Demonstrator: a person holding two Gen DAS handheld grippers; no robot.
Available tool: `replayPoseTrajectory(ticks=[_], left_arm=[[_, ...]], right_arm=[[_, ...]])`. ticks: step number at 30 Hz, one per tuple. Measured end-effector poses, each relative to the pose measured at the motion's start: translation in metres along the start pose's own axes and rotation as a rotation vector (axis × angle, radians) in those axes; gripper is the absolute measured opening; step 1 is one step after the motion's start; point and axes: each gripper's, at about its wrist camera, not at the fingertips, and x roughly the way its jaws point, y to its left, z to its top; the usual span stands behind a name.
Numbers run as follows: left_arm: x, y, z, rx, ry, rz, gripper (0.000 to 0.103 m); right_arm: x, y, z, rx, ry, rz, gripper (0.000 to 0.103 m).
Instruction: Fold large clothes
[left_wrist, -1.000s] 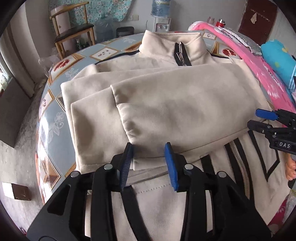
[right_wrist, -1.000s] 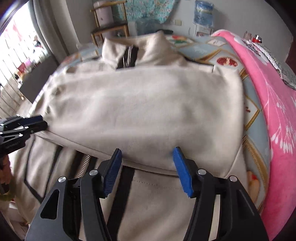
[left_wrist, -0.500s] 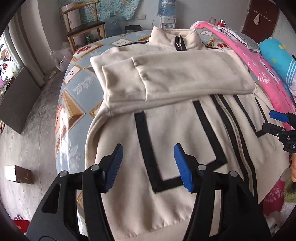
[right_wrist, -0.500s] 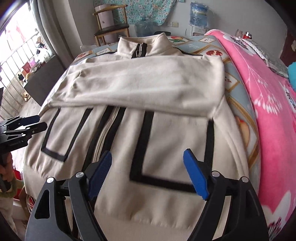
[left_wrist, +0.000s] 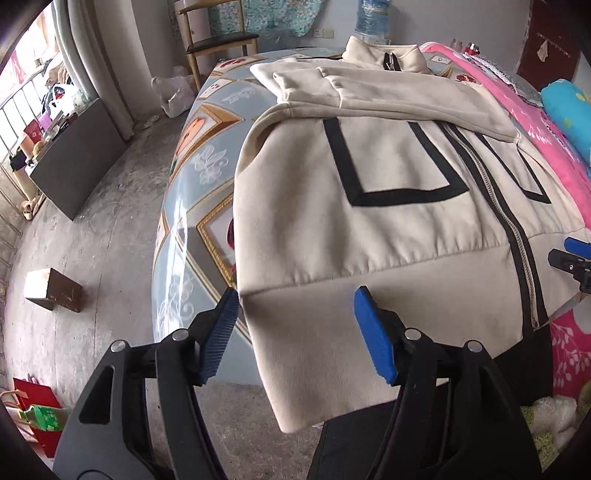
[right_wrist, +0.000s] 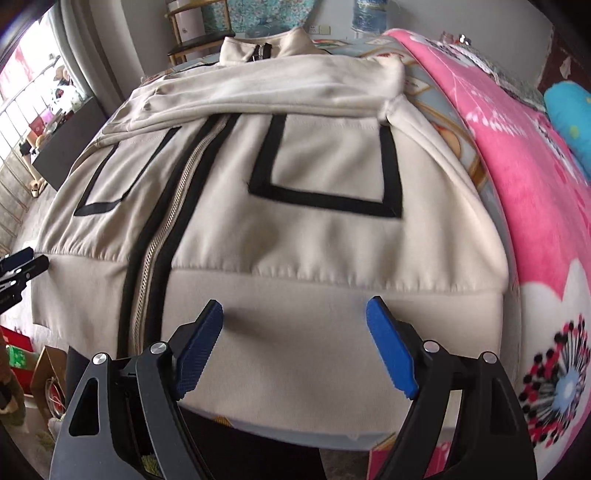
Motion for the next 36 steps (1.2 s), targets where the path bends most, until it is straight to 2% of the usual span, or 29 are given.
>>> replayPoseTrajectory(ticks=[6,15,22,25,29,31,35,36], left_arm=[[-0.004,0.01,-0.021,-0.062,0.021,-0.031,0.062],[-0.009,0.034,-0.042,-0.199,0.021,-0.18,0.061],[-0.006,0.045,-0.049,-0.269,0.034,-0.21,0.043],[-0.005,0.047,-0.051,-0.286,0.051,-0.251,0.027],[-0.003,0.05,-0.056,-0.314,0.078,-0.314,0.026],[0.001,0.051,-0.057,-0.329,0.09,-0.327,0.026],[-0.004,0.054,-0.057,-0.353,0.083,-0.374,0.007],[-0.009,0.054,-0.056,-0.357,0.07,-0.395,0.007]], right_arm=[[-0.004,-0.001,-0.008,0.0,-0.02,0.003,0.08],[-0.003,-0.005,-0.008,0.016,-0.049,0.047,0.086],[-0.003,-0.006,-0.006,0.002,-0.047,0.056,0.086],[-0.004,-0.007,-0.006,0.01,-0.05,0.063,0.086],[-0.013,-0.006,-0.007,0.022,-0.074,0.117,0.086],[-0.021,0.001,-0.006,-0.004,-0.102,0.149,0.086],[-0.042,0.035,-0.006,-0.126,-0.175,0.214,0.086],[-0.047,0.048,-0.007,-0.176,-0.196,0.242,0.086]])
